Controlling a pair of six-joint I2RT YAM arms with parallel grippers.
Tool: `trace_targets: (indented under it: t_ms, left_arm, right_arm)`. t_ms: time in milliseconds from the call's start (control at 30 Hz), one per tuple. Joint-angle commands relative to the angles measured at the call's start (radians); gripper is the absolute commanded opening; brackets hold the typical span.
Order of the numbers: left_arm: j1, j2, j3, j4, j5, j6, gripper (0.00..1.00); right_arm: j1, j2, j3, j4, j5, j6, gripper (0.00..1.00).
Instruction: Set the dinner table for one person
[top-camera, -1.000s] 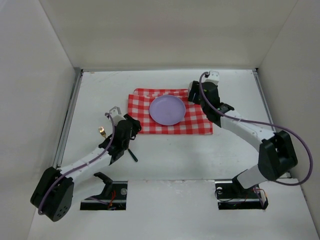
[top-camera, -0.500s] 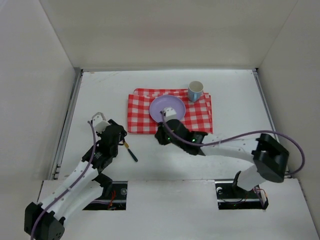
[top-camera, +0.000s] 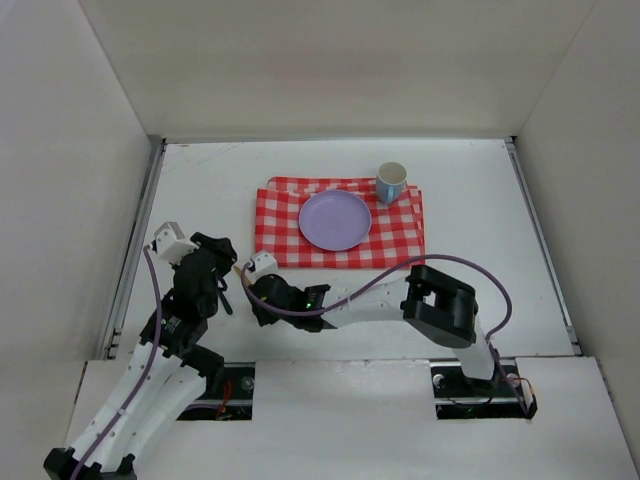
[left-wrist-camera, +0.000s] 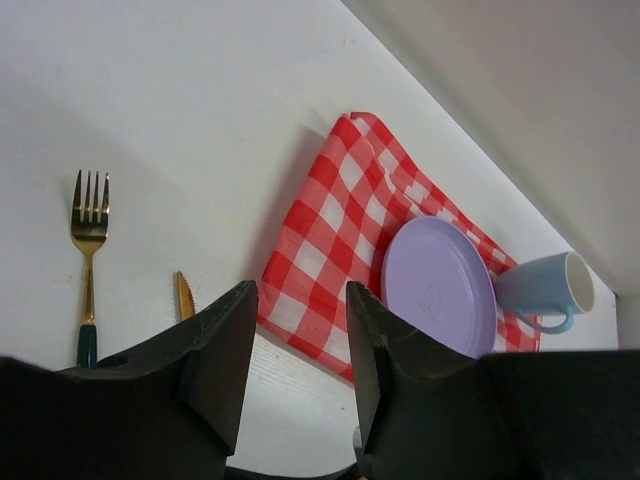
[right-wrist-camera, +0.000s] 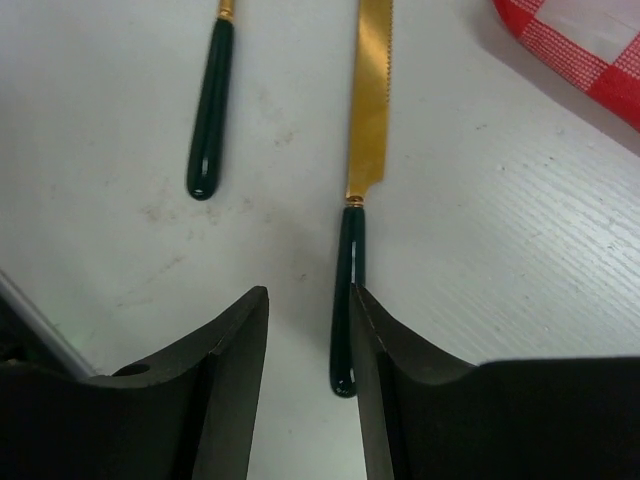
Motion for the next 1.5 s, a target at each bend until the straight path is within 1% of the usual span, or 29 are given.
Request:
trace_targets:
  t_ms: [0,200,300,400,500,533,600,733,900,1033,1100,1167,1233,1367,1467]
  left_arm:
    - [0.012,-0.008,0.033,-0.020,0.029,0.007,0.38]
    - [0.035,-0.031,0.016,-0.003,0.024,-0.008,0.38]
    - [0.052,-0.029,0.010,0.017,0.027,-0.013,0.38]
    - [0.070,-0.028,0.007,0.031,0.030,-0.020,0.39]
    - [0.075,-0.017,-0.004,0.052,0.032,-0.027,0.39]
    - [0.076,-0.016,-0.005,0.057,0.032,-0.030,0.39]
    - [0.078,-0.017,-0.011,0.064,0.032,-0.033,0.39]
    - [0.067,-0.022,-0.018,0.092,0.036,-0.034,0.39]
    - [0.017,0.014,-0.054,0.168,0.059,-0.037,0.39]
    - [-0.063,0.101,-0.102,0.276,0.098,-0.045,0.39]
    - [-0.101,0.151,-0.119,0.330,0.101,-0.039,0.39]
    - [-0.120,0.172,-0.125,0.348,0.089,-0.034,0.39]
    - [-0.115,0.158,-0.142,0.365,0.076,-0.040,0.40]
    - [-0.106,0.153,-0.154,0.397,0.070,-0.031,0.40]
    - [-0.098,0.172,-0.150,0.400,0.073,-0.028,0.40]
  right_arm:
    - [-0.008,0.021,0.043,-0.035,0.087,-0.009,0.44]
    - [-0.008,0.053,0.049,-0.072,0.128,-0.015,0.43]
    - [-0.006,0.064,0.045,-0.081,0.124,-0.003,0.35]
    - [-0.001,0.064,0.031,-0.081,0.118,0.008,0.28]
    - [0.003,0.043,0.009,-0.086,0.122,0.017,0.12]
    - [0.003,0.025,-0.001,-0.086,0.124,0.025,0.09]
    - [0.003,-0.032,-0.035,-0.070,0.133,0.037,0.06]
    - [-0.004,-0.187,-0.133,-0.017,0.165,0.051,0.05]
    - [-0.079,-0.409,-0.293,0.032,0.170,0.074,0.05]
    - [-0.190,-0.549,-0.420,0.013,0.185,0.074,0.05]
    - [-0.263,-0.613,-0.475,-0.017,0.184,0.086,0.05]
    - [-0.314,-0.673,-0.520,-0.023,0.162,0.086,0.05]
    - [-0.353,-0.715,-0.543,-0.021,0.126,0.085,0.05]
    - [-0.360,-0.733,-0.531,-0.012,0.038,0.092,0.05]
    - [-0.311,-0.735,-0.479,-0.018,0.049,0.082,0.05]
